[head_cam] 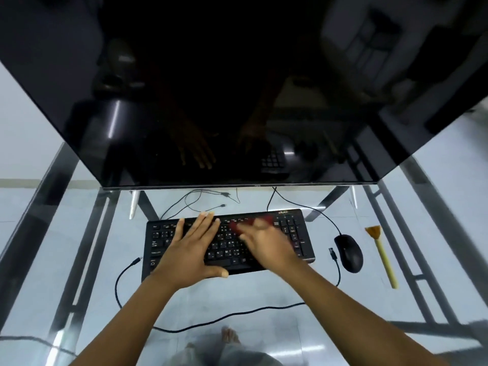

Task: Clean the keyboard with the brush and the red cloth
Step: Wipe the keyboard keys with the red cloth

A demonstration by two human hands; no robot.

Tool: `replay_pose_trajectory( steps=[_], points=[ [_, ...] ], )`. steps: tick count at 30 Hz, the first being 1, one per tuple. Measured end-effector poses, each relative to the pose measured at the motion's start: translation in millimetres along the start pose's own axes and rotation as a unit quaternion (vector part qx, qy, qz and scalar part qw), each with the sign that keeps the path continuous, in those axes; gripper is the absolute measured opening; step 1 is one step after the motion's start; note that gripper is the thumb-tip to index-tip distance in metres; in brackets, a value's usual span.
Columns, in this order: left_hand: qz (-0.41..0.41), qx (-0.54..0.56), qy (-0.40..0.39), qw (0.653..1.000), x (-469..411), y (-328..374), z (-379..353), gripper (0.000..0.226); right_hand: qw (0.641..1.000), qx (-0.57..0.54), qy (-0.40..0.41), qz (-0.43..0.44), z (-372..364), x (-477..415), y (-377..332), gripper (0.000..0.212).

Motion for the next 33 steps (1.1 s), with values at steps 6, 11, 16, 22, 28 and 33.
replay_pose_trajectory(
  steps=[6,11,16,22,28,33],
  points=[
    [-0.032,-0.013,-0.023,0.999,-41,54,3,0.133,0.963,-0.037,0.113,-0.242,39,-2,104,0.029],
    [-0.024,-0.006,-0.044,0.999,-46,63,-12,0.134,0.997,-0.044,0.030,-0.059,2,-11,30,0.037],
    [-0.036,-0.026,-0.028,0.999,-52,68,-11,0.129,0.959,-0.014,0.105,-0.264,43,13,129,0.034],
    [-0.027,-0.040,-0.029,0.998,-49,64,-17,0.129,0.998,0.027,0.009,-0.051,7,23,47,0.039],
    [-0.022,-0.041,-0.024,0.999,-52,65,-12,0.130,0.955,-0.020,0.104,-0.278,43,28,130,0.033],
    [-0.022,-0.031,-0.035,0.999,-51,68,-12,0.130,0.998,-0.016,0.014,-0.055,6,40,61,0.037]
  ],
)
Point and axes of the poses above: each hand's wrist, its own x-axis away from the middle knuckle, its own z-axis out of the back of the hand, y = z × x, the point moved 8 cm from there along -x, towards the middle knuckle, and after that the axes turned 8 degrees about -y, right-handed, at the moved point
